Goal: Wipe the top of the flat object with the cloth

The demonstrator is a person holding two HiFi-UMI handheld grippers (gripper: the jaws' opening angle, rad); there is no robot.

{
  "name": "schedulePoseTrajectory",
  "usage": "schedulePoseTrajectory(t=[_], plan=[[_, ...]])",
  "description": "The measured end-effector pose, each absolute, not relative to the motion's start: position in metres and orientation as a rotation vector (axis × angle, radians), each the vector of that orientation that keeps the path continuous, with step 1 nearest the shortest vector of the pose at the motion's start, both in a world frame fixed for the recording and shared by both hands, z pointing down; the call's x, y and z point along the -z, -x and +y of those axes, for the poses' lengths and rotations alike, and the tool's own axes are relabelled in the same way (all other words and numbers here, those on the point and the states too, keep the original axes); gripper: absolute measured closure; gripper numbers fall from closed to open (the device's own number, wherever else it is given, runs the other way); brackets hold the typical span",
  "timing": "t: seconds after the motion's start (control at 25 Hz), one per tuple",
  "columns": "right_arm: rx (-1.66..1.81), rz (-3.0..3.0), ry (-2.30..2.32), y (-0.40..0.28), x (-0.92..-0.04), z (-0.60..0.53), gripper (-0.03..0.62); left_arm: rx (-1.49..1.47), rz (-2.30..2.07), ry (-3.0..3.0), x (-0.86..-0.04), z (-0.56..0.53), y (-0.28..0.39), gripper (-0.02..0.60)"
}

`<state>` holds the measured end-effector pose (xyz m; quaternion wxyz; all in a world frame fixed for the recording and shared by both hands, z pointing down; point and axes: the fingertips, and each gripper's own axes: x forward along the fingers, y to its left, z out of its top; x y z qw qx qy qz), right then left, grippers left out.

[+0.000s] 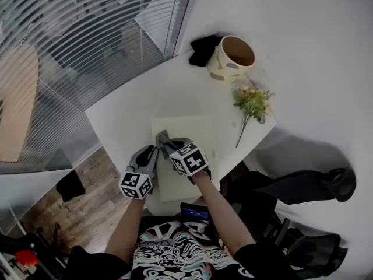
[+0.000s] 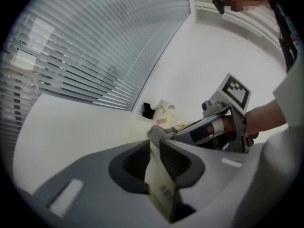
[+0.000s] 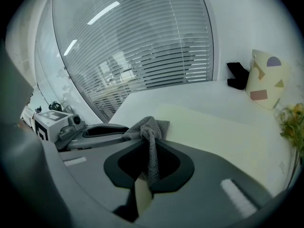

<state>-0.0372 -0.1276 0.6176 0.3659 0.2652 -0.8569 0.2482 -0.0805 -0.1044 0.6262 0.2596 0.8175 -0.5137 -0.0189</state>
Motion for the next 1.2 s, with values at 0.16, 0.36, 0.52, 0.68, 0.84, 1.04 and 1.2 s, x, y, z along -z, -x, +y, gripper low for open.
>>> schedulePoseTrajectory(t=[0.16, 0.36, 0.52, 0.68, 0.84, 1.04, 1.2], plan=[[-0.637, -2.201, -0.687, 0.039, -0.618, -0.133, 0.577, 0.052, -1.393, -2.216, -0.626, -0.104, 0.080, 0.474], [-0.621, -2.198, -0.697, 0.042, -0.617, -0.139, 0.577, 0.051, -1.395, -2.216, -0.625, -0.104, 0.081, 0.474], [-0.618, -2.200, -0.700, 0.043, -0.616, -0.142, 0.577, 0.053, -1.396, -2.217, -0.624, -0.103, 0.080, 0.474], [-0.617, -2.196, -0.690, 0.045, -0.617, -0.146, 0.577, 0.055, -1.399, -2.219, -0.626, -0.103, 0.081, 0.474], [-0.597, -2.197, -0.693, 0.047, -0.617, -0.149, 0.577, 0.054, -1.401, -2.219, -0.625, -0.102, 0.082, 0.472], [-0.570, -2.202, -0.705, 0.051, -0.617, -0.158, 0.577, 0.051, -1.407, -2.220, -0.625, -0.103, 0.081, 0.472], [-0.572, -2.205, -0.707, 0.052, -0.616, -0.164, 0.577, 0.051, -1.411, -2.223, -0.624, -0.103, 0.082, 0.472]])
